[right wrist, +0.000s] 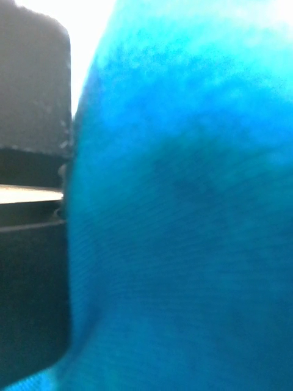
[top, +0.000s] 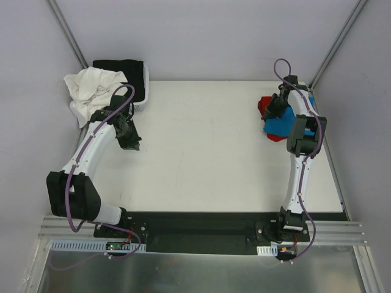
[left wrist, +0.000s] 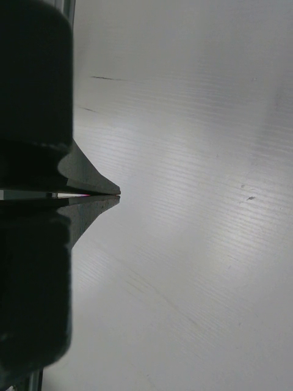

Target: Fold and stack the t-shirts

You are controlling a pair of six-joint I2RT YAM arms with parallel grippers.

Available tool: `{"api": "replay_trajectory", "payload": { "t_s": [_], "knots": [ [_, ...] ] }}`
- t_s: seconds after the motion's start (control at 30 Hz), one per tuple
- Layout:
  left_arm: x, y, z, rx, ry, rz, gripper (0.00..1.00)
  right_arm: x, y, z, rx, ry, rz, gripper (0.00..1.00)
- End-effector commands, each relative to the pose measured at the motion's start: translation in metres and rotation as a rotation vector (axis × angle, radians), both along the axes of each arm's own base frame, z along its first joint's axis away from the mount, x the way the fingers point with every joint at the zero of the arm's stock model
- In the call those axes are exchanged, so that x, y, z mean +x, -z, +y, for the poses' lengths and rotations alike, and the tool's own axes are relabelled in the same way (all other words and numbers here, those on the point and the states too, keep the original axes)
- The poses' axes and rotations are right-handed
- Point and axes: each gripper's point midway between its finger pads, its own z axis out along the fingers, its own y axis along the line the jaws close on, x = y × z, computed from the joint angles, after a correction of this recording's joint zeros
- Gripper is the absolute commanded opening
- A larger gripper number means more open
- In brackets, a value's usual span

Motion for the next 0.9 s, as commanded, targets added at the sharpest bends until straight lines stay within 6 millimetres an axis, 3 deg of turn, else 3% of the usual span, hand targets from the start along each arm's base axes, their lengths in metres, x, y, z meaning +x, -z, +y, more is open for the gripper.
{"api": "replay_trajectory", "payload": {
  "t_s": [0.0,0.43,0.6,0.7,0.73,0.87],
  "knots": [
    [-0.007,-0.006,-0.002,-0.003,0.006,0.003,0.0,-0.002,0.002,-0.023,-0.058,0.054,0.01,0.01],
    [-0.01,-0.006,-0.001,-0.003,0.004,0.005,0.0,-0.001,0.001,-0.028,-0.071,0.076,0.013,0.01],
    [-0.01,-0.006,-0.001,-0.003,0.004,0.005,0.0,0.004,-0.014,-0.021,-0.037,0.043,-0.047,0.01],
    [-0.01,-0.005,-0.001,-0.004,0.002,0.005,0.0,0.009,-0.028,-0.001,0.043,-0.031,-0.129,0.01],
    [-0.01,-0.006,-0.001,-0.004,0.002,0.002,0.0,0.018,-0.047,0.007,0.067,-0.063,-0.206,0.01],
    [-0.009,-0.005,0.001,0.008,-0.013,0.002,0.0,0.011,-0.087,0.059,0.217,-0.223,-0.293,0.02]
  ]
}}
